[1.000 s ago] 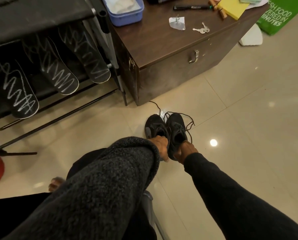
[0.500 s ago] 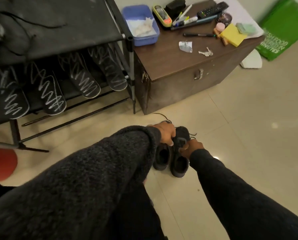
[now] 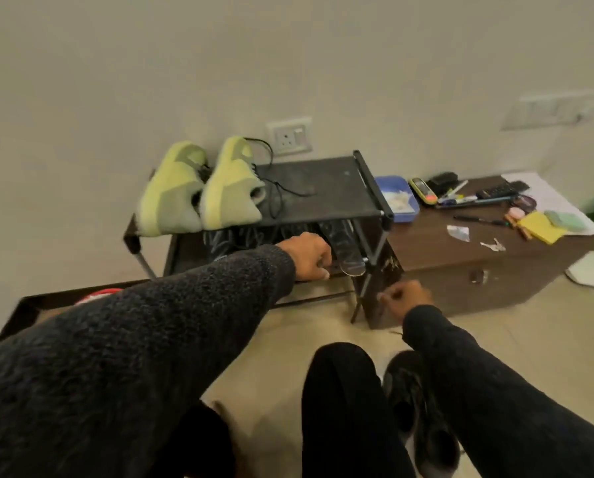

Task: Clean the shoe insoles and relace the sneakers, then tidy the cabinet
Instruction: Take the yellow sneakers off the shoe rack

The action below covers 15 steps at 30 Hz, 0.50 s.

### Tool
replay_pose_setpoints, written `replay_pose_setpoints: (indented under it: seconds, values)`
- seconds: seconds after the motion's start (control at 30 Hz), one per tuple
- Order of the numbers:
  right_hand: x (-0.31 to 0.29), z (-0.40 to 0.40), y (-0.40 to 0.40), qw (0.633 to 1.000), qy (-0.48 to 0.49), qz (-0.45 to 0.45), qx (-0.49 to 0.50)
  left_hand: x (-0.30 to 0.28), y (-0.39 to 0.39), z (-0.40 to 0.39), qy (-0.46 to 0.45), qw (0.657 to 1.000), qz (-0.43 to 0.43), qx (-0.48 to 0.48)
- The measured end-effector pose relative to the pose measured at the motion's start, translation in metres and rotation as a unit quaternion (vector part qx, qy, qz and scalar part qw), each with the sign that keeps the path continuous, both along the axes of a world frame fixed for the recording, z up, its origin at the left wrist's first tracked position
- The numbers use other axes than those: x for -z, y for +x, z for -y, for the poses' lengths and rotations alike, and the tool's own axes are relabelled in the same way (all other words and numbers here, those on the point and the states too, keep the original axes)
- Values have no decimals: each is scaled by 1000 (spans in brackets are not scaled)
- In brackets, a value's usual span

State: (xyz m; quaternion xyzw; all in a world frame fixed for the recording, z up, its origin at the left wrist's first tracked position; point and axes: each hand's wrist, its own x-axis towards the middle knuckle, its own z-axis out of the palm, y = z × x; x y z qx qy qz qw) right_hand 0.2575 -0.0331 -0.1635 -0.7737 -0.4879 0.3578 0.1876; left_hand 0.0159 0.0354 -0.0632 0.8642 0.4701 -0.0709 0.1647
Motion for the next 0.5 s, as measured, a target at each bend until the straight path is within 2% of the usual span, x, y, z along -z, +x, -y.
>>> replay_pose_setpoints:
  seconds: [0.13, 0.27, 0.33, 0.4, 0.5]
  values:
    - [-55, -15, -63, 994, 88, -33, -55, -40, -53, 3, 117, 992, 11, -39]
    - [-100, -25, -124, 983, 141, -58, -103, -69, -97, 5, 241, 963, 60, -108]
    - [-110, -32, -151, 977, 162, -67, -119, -76, -120, 1, 241, 953, 50, -176]
    - [-117, -40, -174, 973, 177, -81, -120, -79, -143, -6, 196, 952, 39, -232]
    - [-122, -55, -207, 971, 190, -103, -105, -83, -169, -13, 137, 964, 58, -222]
